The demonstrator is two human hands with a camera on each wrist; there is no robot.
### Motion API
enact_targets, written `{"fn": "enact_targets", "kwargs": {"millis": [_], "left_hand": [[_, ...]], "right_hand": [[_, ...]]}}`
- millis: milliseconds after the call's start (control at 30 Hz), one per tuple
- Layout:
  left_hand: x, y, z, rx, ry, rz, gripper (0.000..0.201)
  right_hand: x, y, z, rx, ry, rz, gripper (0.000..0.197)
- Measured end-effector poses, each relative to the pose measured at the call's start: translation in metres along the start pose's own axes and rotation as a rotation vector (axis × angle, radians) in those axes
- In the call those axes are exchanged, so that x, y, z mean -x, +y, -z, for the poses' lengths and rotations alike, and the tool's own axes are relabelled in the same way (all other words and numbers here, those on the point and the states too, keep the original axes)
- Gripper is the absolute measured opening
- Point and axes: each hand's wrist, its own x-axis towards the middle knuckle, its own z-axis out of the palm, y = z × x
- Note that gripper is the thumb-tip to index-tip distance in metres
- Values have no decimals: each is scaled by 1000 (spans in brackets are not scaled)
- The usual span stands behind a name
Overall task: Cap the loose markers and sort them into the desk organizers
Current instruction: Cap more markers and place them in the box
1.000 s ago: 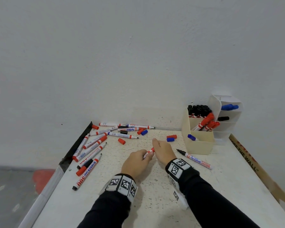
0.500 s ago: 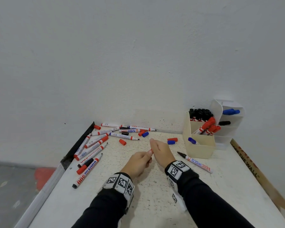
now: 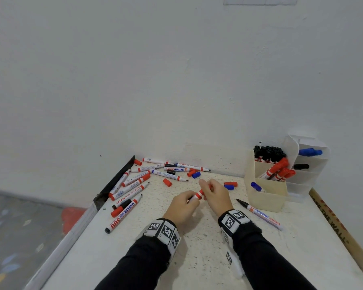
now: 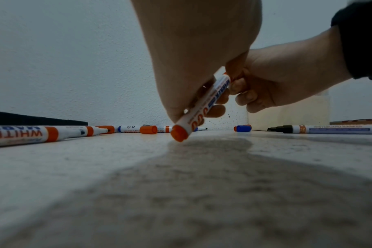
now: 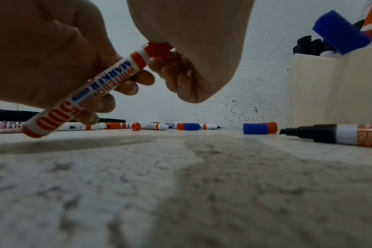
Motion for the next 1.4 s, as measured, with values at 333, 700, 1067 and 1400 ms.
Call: {"fn": "enact_targets", "kwargs": {"millis": [333,700,1067,1400], "left_hand": [[21,-1,37,-772,237,402,49],[44,-28,59,-1011,199,589,46],[27,-26,57,-772,163,363,43],[16,-17,49,-436,203,422,40]], "right_hand": [[-2,0,1,-73,112,6,24],[-3,-4,14,-116,153,5,18],[-34,-53,124,170,498,114,18],[-31,-41,170,302,644,70,21]]}}
